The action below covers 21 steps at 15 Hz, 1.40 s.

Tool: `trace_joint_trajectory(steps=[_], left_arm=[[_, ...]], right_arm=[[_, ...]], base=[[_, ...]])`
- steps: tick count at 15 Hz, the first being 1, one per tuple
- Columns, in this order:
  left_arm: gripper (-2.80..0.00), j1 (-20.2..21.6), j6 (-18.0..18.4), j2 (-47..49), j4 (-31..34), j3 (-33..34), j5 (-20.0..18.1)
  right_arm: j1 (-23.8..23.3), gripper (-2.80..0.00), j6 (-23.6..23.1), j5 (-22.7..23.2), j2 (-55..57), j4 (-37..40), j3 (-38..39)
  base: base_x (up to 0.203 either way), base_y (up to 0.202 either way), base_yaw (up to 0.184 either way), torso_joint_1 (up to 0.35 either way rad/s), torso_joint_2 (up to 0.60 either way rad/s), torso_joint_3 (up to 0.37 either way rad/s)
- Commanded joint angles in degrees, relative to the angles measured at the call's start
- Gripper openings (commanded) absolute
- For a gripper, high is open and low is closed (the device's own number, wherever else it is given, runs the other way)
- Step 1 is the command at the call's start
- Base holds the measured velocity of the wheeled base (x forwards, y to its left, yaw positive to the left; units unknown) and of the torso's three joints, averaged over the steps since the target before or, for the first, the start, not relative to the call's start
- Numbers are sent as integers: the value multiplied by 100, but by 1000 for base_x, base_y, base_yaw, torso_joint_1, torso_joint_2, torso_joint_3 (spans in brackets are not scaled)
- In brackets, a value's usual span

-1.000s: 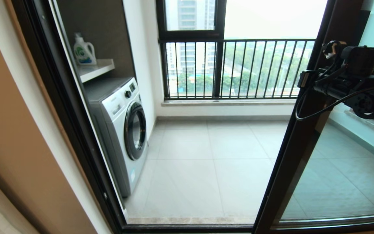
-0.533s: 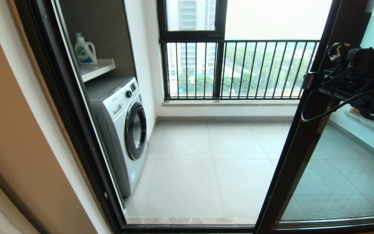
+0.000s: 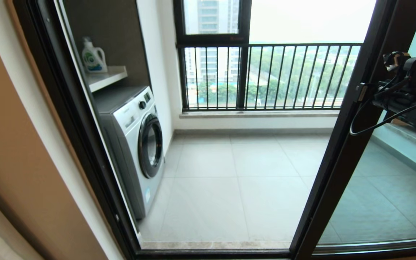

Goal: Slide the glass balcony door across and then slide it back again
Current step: Open the slid door

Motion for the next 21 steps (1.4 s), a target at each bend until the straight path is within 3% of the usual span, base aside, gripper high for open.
trace_joint_trajectory(steps=[1,10,13,16,21], left_arm=[[-280,0,-2,9,3,-1,0],[-280,0,-2,9,3,-1,5],[-280,0,-2,9,3,-1,8],[-280,0,-2,9,3,-1,8],[-280,0,-2,9,3,-1,8]], right_arm=[[16,-280,-11,49,5,-33,2],[54,-280,-55,43,-77,-176,182],[259,-280,-101,31,-267,-545,400],[516,-280,-461,37,-600,-617,808],[775,-280,-505,35,-1491,-693,1304]], base=[[0,0,0,0,0,0],[0,0,0,0,0,0],[0,0,0,0,0,0],[0,0,0,0,0,0],[0,0,0,0,0,0]])
